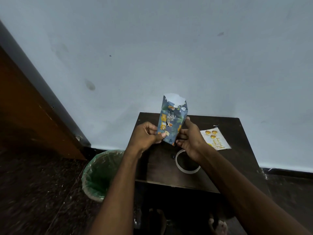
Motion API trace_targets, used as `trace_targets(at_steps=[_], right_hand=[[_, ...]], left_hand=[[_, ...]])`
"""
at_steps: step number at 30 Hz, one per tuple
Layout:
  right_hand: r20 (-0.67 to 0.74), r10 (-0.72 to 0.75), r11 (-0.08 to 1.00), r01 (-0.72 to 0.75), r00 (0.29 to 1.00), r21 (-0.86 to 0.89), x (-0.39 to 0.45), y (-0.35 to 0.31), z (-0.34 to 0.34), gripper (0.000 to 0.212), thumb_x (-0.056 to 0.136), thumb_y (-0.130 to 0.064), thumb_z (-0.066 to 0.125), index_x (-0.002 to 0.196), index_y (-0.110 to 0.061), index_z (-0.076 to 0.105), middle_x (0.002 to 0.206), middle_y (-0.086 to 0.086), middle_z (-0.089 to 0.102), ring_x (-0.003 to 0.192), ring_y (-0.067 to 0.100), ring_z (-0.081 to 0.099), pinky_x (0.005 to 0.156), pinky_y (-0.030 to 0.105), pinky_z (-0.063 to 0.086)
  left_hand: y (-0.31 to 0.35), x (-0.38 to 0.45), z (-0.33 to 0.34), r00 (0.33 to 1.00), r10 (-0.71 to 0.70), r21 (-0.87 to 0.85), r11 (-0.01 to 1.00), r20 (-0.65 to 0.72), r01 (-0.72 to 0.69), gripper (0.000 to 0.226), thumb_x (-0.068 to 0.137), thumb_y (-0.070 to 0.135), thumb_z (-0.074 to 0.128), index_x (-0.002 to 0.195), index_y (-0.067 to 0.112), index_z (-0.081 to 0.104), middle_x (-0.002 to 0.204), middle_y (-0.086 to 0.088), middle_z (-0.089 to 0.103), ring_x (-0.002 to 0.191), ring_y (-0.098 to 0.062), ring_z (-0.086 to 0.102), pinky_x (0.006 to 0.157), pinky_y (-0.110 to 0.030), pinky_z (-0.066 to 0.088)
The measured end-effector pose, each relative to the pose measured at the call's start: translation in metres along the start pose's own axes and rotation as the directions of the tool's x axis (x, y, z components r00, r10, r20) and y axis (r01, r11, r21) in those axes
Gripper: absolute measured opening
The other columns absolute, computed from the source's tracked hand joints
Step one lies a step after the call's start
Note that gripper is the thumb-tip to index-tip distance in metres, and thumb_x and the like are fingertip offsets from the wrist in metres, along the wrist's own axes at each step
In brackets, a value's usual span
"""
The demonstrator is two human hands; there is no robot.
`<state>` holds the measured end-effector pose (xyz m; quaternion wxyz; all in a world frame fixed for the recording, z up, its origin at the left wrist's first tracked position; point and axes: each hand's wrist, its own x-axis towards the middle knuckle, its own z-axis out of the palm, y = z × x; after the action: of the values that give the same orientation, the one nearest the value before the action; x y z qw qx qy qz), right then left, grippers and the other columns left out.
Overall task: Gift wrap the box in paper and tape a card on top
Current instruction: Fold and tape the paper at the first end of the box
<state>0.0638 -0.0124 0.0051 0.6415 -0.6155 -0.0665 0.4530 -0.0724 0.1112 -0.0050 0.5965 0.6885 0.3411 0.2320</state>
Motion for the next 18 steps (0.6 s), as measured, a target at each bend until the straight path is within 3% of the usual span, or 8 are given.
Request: trace_targets(at_steps=[3,6,8,10,12,14,18], right_hand=[[-0.055,-0.14,0.969,0.125,0.989,-0.212,0.001,0.007,0.003,0.066,0.106,-0.063,0.032,0.105,-0.012,0.074,0.091,0.012,0.071,0.053,0.011,0.048,0.055,0.028,0.041],[-0.053,-0.266,0.895,0.226,0.962,-0.384,0.0,0.012,0.002,0.053,0.111,-0.05,0.032,0.093,-0.022,0.073,0.082,0.0,0.073,0.05,0.0,0.055,0.054,0.021,0.044],[-0.002,-0.322,0.85,0.288,0.947,-0.44,-0.001,0.016,0.0,0.044,0.113,-0.043,0.031,0.101,-0.026,0.07,0.098,0.002,0.074,0.061,0.004,0.06,0.055,0.02,0.046],[0.031,-0.388,0.793,0.351,0.921,-0.497,-0.002,0.019,-0.002,0.041,0.113,-0.038,0.031,0.107,-0.021,0.068,0.103,0.004,0.073,0.068,0.008,0.061,0.054,0.018,0.048],[0.047,-0.448,0.709,0.388,0.893,-0.589,-0.002,0.021,-0.002,0.046,0.112,-0.04,0.03,0.107,-0.014,0.067,0.1,0.005,0.073,0.075,0.015,0.066,0.063,0.027,0.057],[0.074,-0.495,0.614,0.409,0.865,-0.675,0.001,0.023,-0.002,0.048,0.11,-0.041,0.029,0.103,-0.011,0.067,0.098,0.006,0.073,0.087,0.023,0.069,0.079,0.046,0.059],[0.091,-0.502,0.52,0.384,0.86,-0.763,0.003,0.019,-0.004,0.044,0.113,-0.03,0.032,0.099,-0.006,0.066,0.098,0.009,0.072,0.092,0.026,0.067,0.083,0.045,0.054]], left_hand=[[-0.009,0.001,0.0,0.999,-0.035,0.147,0.989,0.02,0.031,0.037,0.081,0.004,0.092,0.092,0.003,0.057,0.082,-0.017,0.077,0.069,-0.028,0.077,0.068,-0.04,0.066],[-0.008,-0.002,-0.001,0.998,-0.021,0.398,0.917,0.057,-0.004,0.041,0.079,0.017,0.094,0.105,0.001,0.065,0.074,-0.007,0.079,0.06,-0.024,0.077,0.07,-0.047,0.067],[0.002,-0.009,-0.002,0.996,0.001,0.603,0.796,0.089,-0.055,0.037,0.082,0.03,0.09,0.112,0.02,0.071,0.08,0.0,0.08,0.061,-0.02,0.077,0.071,-0.038,0.065],[0.011,-0.014,-0.002,0.997,0.04,0.772,0.63,0.072,-0.081,0.046,0.082,0.045,0.087,0.123,0.032,0.07,0.101,0.004,0.081,0.084,-0.022,0.079,0.079,-0.03,0.059],[0.01,-0.013,-0.001,0.996,0.067,0.819,0.567,0.058,-0.085,0.056,0.082,0.053,0.085,0.131,0.034,0.068,0.12,0.004,0.078,0.109,-0.024,0.073,0.081,-0.028,0.05],[0.005,-0.011,0.001,0.993,0.072,0.799,0.59,0.09,-0.115,0.056,0.085,0.06,0.08,0.134,0.034,0.068,0.124,0.005,0.076,0.114,-0.022,0.071,0.083,-0.028,0.05],[-0.002,-0.007,0.006,0.991,0.092,0.746,0.653,0.096,-0.133,0.054,0.087,0.058,0.079,0.133,0.031,0.07,0.124,0.004,0.077,0.113,-0.022,0.071,0.085,-0.025,0.051]])
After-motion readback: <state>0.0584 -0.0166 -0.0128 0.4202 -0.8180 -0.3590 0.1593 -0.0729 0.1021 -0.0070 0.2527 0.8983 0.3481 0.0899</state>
